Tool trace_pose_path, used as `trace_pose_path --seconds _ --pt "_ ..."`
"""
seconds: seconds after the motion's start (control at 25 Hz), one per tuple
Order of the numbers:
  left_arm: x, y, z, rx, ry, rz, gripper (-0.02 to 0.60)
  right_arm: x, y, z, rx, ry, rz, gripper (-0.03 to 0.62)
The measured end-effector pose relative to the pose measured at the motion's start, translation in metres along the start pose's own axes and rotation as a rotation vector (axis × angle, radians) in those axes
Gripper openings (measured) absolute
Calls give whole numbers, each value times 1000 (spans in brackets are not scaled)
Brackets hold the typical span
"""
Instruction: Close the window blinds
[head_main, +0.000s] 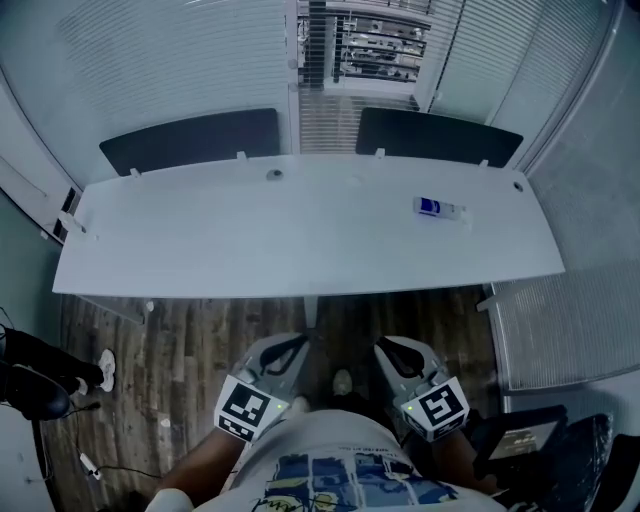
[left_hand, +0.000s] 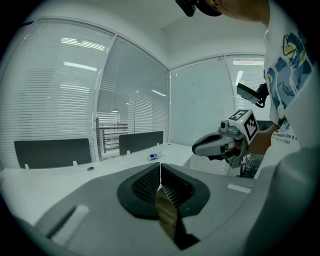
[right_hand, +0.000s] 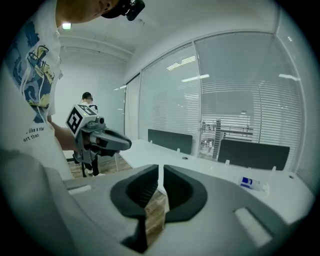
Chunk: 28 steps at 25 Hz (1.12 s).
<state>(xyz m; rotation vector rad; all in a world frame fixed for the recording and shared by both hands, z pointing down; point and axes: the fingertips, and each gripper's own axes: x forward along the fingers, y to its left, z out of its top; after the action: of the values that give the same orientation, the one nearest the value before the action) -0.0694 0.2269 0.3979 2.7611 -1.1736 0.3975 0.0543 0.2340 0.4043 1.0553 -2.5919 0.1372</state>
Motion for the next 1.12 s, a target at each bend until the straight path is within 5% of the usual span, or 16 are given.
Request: trace_pose_path --seconds 0.64,1.12 --pt "95 42 25 -1 -13 128 9 48 -112 4 -71 4 106 20" --pt "121 124 35 70 -3 82 9 122 -134 35 -49 -29 69 20"
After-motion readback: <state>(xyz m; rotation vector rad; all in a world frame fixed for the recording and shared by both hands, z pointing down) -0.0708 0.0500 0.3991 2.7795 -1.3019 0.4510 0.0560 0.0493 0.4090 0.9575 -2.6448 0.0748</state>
